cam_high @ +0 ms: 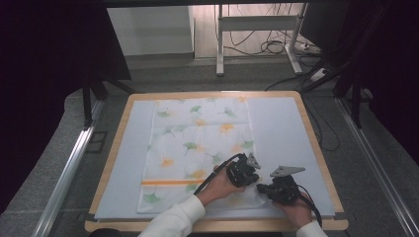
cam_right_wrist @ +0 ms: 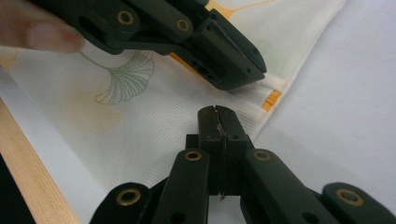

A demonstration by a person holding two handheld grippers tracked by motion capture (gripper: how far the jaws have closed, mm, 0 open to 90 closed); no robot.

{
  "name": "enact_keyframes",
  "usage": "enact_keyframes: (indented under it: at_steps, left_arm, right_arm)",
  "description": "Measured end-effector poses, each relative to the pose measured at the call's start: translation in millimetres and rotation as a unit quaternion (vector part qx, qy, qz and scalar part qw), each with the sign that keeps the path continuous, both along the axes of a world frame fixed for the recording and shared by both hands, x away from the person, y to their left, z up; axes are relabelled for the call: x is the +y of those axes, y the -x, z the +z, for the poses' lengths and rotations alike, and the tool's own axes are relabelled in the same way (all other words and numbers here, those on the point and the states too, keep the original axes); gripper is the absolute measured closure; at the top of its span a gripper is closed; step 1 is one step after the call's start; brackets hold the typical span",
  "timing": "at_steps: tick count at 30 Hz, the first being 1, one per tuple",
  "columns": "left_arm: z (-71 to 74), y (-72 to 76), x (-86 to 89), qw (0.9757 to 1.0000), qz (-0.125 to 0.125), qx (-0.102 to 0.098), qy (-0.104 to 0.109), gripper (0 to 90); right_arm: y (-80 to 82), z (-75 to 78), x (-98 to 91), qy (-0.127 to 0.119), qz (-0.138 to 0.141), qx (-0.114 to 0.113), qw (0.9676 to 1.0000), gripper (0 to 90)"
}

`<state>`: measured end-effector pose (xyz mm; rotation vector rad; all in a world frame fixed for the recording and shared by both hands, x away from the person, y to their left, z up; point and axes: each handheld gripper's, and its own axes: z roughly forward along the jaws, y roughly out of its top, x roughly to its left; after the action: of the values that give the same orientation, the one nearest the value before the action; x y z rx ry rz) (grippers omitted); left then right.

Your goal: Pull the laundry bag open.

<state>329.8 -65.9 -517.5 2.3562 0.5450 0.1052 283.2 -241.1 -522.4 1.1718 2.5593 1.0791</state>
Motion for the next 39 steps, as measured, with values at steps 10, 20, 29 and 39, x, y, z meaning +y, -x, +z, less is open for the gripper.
enact_keyframes:
  at_steps: [10,20,29,39]
  left_arm:
    - [0.8,1.0,3.6,1.0000,0.001,0.001,-0.006,90.0]
    - [1.5,0.7,6.6,0.9999,-0.008,0.001,-0.014,90.0]
    - [-0.5,-3.1,-0.9,0.9999,-0.013,0.008,-0.003,88.3]
    - [2.3,-5.8,-8.6,0.9994,-0.025,0.003,-0.023,83.7]
  right_arm:
    - [-2.0,-1.6,-3.3,-0.014,-0.009,0.014,0.9998,89.9]
    - [-3.1,-2.3,-5.2,-0.020,-0.008,0.017,0.9996,89.9]
    - [-2.5,-2.1,-4.7,-0.020,-0.009,0.017,0.9996,89.8]
    - [-1.0,-1.3,-3.8,-0.013,-0.008,0.013,0.9998,89.8]
